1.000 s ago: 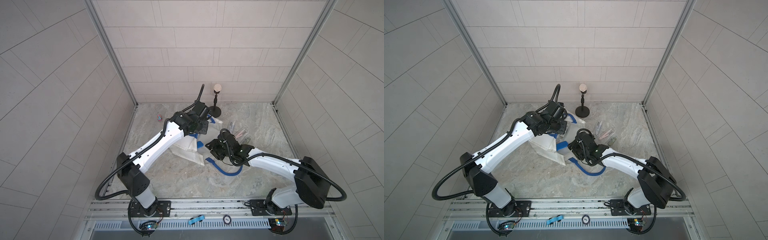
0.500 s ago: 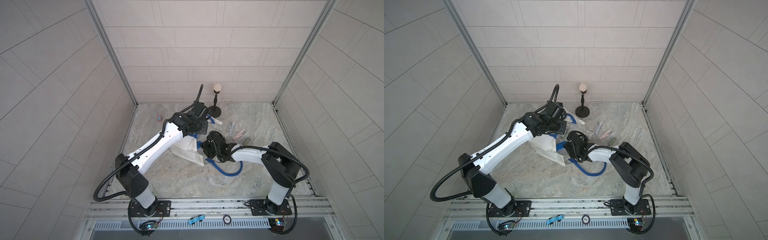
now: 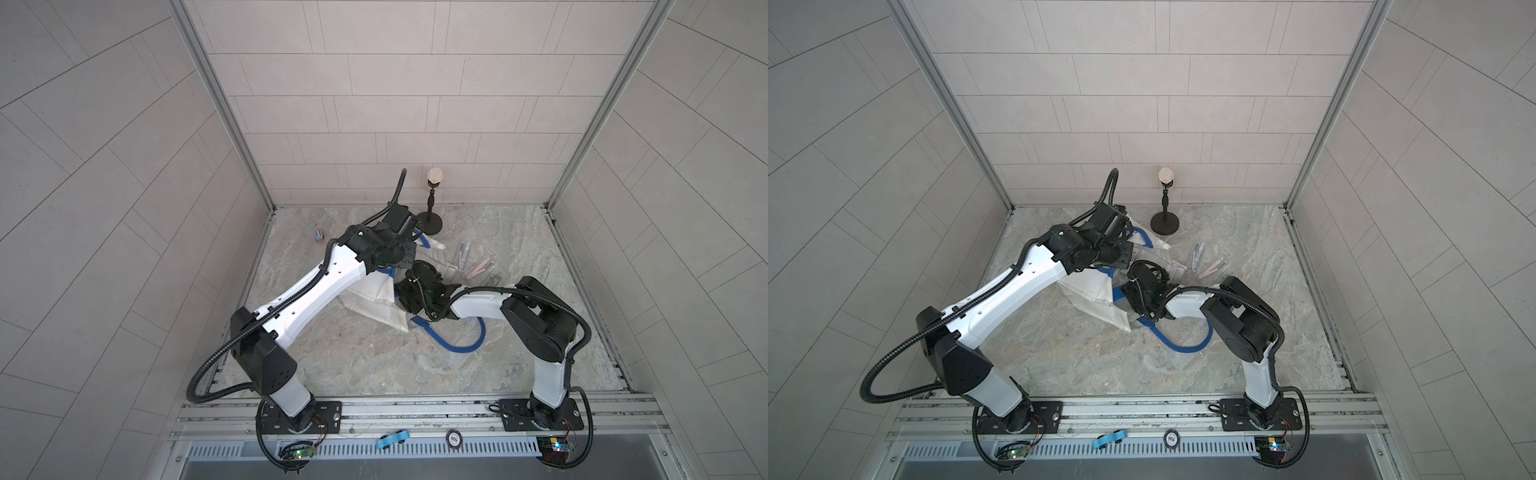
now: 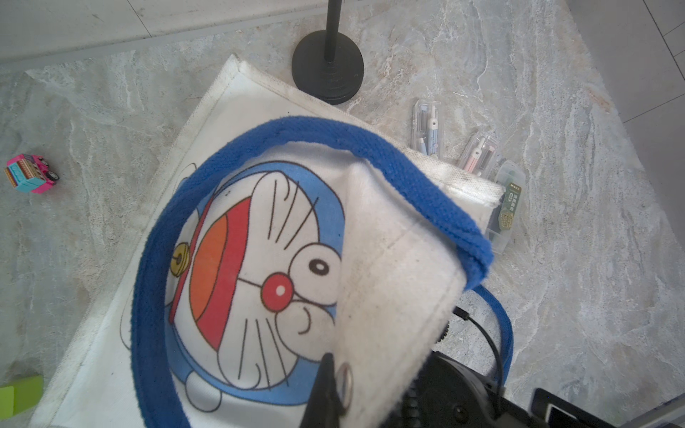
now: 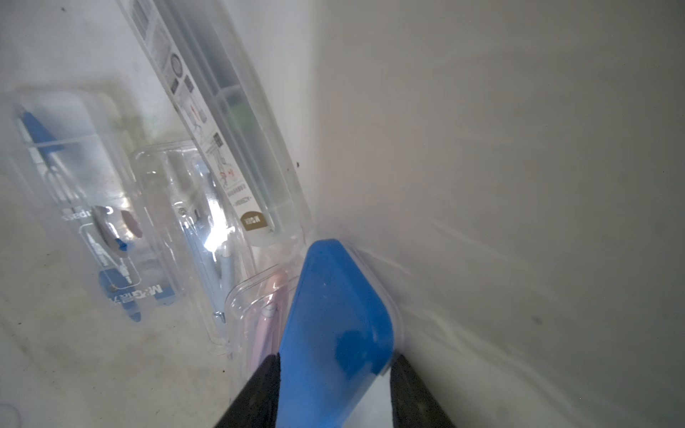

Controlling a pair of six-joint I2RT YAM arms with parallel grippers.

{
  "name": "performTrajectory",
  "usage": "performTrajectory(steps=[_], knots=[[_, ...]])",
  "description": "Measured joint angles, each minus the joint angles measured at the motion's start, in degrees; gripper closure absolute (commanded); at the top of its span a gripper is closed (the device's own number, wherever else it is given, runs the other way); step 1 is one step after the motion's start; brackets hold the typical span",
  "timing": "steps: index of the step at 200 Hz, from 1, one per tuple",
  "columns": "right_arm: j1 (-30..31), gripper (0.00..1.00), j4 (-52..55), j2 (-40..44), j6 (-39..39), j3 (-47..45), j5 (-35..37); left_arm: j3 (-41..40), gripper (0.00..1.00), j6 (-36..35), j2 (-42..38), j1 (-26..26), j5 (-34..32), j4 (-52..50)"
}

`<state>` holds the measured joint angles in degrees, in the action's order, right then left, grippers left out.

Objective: Take out the compass set from the canvas bag
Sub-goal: Pick up the compass set from the canvas bag.

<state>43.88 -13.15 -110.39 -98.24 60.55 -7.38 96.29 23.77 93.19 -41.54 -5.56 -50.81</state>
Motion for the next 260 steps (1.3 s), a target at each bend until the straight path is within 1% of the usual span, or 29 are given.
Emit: performTrajectory(steps=[30,48,70,76,92,105,119,141,156,170,197,215,240,260], knots=[[0.0,0.48,-0.79,-0.9,0.02,1.03,-0.04,0.0,1.0,0.07,0.0,0.0,0.09,0.0],[0.0,0.51,-2.34,-1.75,0.09,1.86,0.02,0.0,1.0,0.24,0.0,0.0,0.22,0.0],[0.0,0.62,-4.79,-3.39,0.57,2.95,0.33,0.0,1.0,0.24,0.0,0.0,0.24,0.0],[0.0,0.67,-5.51,-3.85,0.68,3.13,0.39,0.0,1.0,0.24,0.0,0.0,0.24,-0.02],[0.0,0.84,-6.62,-4.55,1.7,3.41,0.39,0.0,1.0,0.24,-0.04,0.0,0.17,-0.04],[-0.02,0.93,-7.5,-4.68,2.14,3.76,0.52,0.0,1.0,0.22,-0.11,0.0,0.09,-0.07],[-0.04,0.97,-8.15,-4.61,2.89,4.17,0.5,-0.17,1.0,0.22,-0.37,0.0,-0.2,-0.17],[-0.02,0.98,-7.04,-2.95,5.16,3.74,0.55,-0.24,1.0,0.2,-0.76,0.0,-0.59,-0.46],[-0.02,0.98,-4.2,0.68,7.13,2.73,0.52,-0.24,1.0,0.22,-0.96,0.0,-0.83,-0.46],[-0.07,0.99,-0.42,5.81,9.51,2.03,0.44,-0.24,1.0,0.2,-1.01,0.04,-1.05,-0.46],[-0.96,0.99,6.69,18.27,15.04,0.46,0.87,-0.24,1.0,0.15,-1.07,0.76,-1.4,-0.42],[-2.86,0.99,11.45,26.32,19.02,-1.27,0.24,-0.24,1.0,-0.07,-1.18,1.33,-1.36,-0.37],[-9.44,0.98,19.06,35.69,25.44,-4.46,-1.99,-0.24,1.0,-0.26,-1.68,2.27,-1.33,-0.37],[-17.75,0.98,24.76,42.03,30.45,-7.65,-5.79,-0.24,1.0,-0.44,-1.95,2.93,-1.33,-0.37]])
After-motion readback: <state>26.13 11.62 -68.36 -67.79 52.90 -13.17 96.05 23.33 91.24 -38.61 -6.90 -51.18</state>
